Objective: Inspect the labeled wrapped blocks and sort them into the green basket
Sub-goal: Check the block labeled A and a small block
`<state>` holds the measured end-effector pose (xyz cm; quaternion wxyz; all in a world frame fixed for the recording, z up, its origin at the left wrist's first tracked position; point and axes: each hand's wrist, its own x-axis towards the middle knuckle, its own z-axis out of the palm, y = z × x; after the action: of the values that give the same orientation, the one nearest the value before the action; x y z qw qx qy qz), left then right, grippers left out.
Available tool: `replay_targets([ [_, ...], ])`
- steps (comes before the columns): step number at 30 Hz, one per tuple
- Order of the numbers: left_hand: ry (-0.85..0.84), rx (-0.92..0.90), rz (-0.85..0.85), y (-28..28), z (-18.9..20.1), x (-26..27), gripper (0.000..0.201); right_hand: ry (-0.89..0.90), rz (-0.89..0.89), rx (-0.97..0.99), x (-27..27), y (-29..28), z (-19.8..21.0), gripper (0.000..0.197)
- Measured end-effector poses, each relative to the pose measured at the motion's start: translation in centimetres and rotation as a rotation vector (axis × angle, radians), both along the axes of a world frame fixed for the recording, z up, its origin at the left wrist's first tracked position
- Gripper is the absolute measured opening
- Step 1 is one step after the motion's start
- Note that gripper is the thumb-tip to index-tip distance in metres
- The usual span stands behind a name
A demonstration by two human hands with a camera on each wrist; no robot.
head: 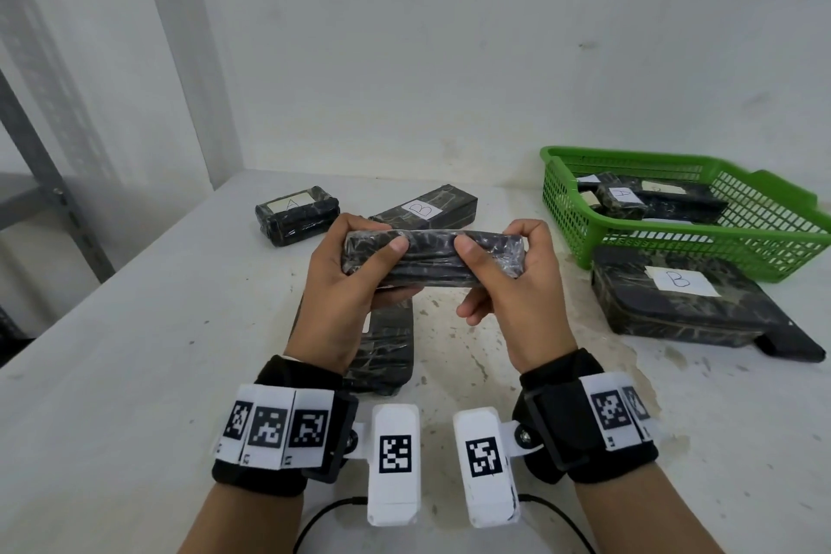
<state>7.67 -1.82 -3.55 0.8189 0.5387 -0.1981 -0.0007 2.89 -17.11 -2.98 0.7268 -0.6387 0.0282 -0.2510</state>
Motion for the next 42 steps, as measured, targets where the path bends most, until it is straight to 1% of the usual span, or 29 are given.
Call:
replay_targets([
  [2,0.006,0.004,-0.023,0.0,0.0,-0.1,0.023,-0.015,-0.028,0.021,0.1,0.0,-0.1,0.034],
  [4,0.000,0.009,-0.005,0.0,0.0,0.0,0.027,-0.016,-0.016,0.028,0.1,0.1,-0.1,0.034],
  [6,-0.015,0.013,0.035,0.0,-0.1,0.1,0.023,-0.003,0.025,0.020,0.1,0.1,-0.1,0.036],
  [8,-0.018,0.014,0.070,0.1,-0.2,0.1,0.019,0.018,0.074,0.021,0.1,0.1,0.0,0.043],
  [11,0.009,0.002,0.056,0.1,0.0,0.0,0.022,0.011,0.079,0.018,0.1,-0.1,0.0,0.045],
  [12,0.028,-0.008,0.033,0.0,0.1,-0.1,0.028,-0.001,0.064,0.020,0.1,-0.1,0.1,0.044],
  [15,0.120,-0.055,-0.008,-0.4,0.0,-0.2,0.059,-0.016,0.024,0.024,0.1,-0.4,0.1,0.045],
  [17,0.160,-0.072,0.014,-0.6,-0.1,-0.1,0.063,-0.023,0.027,0.029,0.1,-0.5,0.0,0.051],
  [19,0.173,-0.099,0.021,-0.6,0.1,0.0,0.064,-0.042,0.042,0.041,0.2,-0.6,-0.1,0.058],
  [20,0.171,-0.129,-0.001,-0.5,0.1,0.1,0.064,-0.049,0.046,0.034,0.3,-0.7,-0.2,0.057],
  [22,0.161,-0.210,-0.092,-0.3,0.2,0.2,0.057,-0.058,0.043,-0.020,0.4,-0.8,-0.3,0.045],
  [24,0.169,-0.234,-0.162,-0.2,0.3,0.1,0.054,-0.068,0.040,-0.070,0.4,-1.0,-0.5,0.031],
  [25,0.175,-0.215,-0.156,-0.3,0.4,0.0,0.051,-0.068,0.044,-0.079,0.5,-1.0,-0.6,0.028],
  [27,0.169,-0.167,-0.084,-0.5,0.4,0.0,0.035,-0.056,0.064,-0.081,0.5,-1.0,-0.7,0.025],
  [29,0.154,-0.142,0.000,-0.6,0.2,0.1,0.019,-0.051,0.093,-0.033,0.6,-0.9,-0.8,0.025],
  [30,0.146,-0.141,0.032,-0.5,0.1,0.2,0.016,-0.054,0.116,0.022,0.7,-0.8,-0.7,0.027],
  [31,0.137,-0.147,0.050,-0.4,0.1,0.3,0.018,-0.057,0.146,0.095,0.7,-0.7,-0.5,0.033],
  [33,0.135,-0.170,0.064,-0.3,0.1,0.4,0.024,-0.050,0.205,0.239,0.7,-0.5,-0.2,0.055],
  [34,0.133,-0.181,0.060,-0.3,0.1,0.4,0.025,-0.035,0.217,0.285,0.7,-0.4,-0.1,0.064],
  [35,0.127,-0.192,0.049,-0.3,0.2,0.3,0.025,-0.025,0.216,0.298,0.8,-0.3,0.0,0.066],
  [37,0.121,-0.211,0.014,-0.3,0.3,0.2,0.023,-0.034,0.179,0.255,0.9,-0.1,-0.3,0.059],
  [38,0.120,-0.223,-0.011,-0.2,0.4,0.1,0.025,-0.049,0.149,0.229,0.9,0.0,-0.5,0.050],
  [40,0.123,-0.225,-0.052,-0.2,0.5,0.0,0.033,-0.084,0.110,0.216,1.0,0.1,-0.7,0.029],
  [41,0.123,-0.209,-0.041,-0.3,0.6,0.0,0.035,-0.100,0.111,0.221,1.0,0.0,-0.7,0.024],
  [42,0.117,-0.190,-0.010,-0.4,0.6,0.0,0.033,-0.111,0.121,0.229,1.0,0.0,-0.7,0.023],
])
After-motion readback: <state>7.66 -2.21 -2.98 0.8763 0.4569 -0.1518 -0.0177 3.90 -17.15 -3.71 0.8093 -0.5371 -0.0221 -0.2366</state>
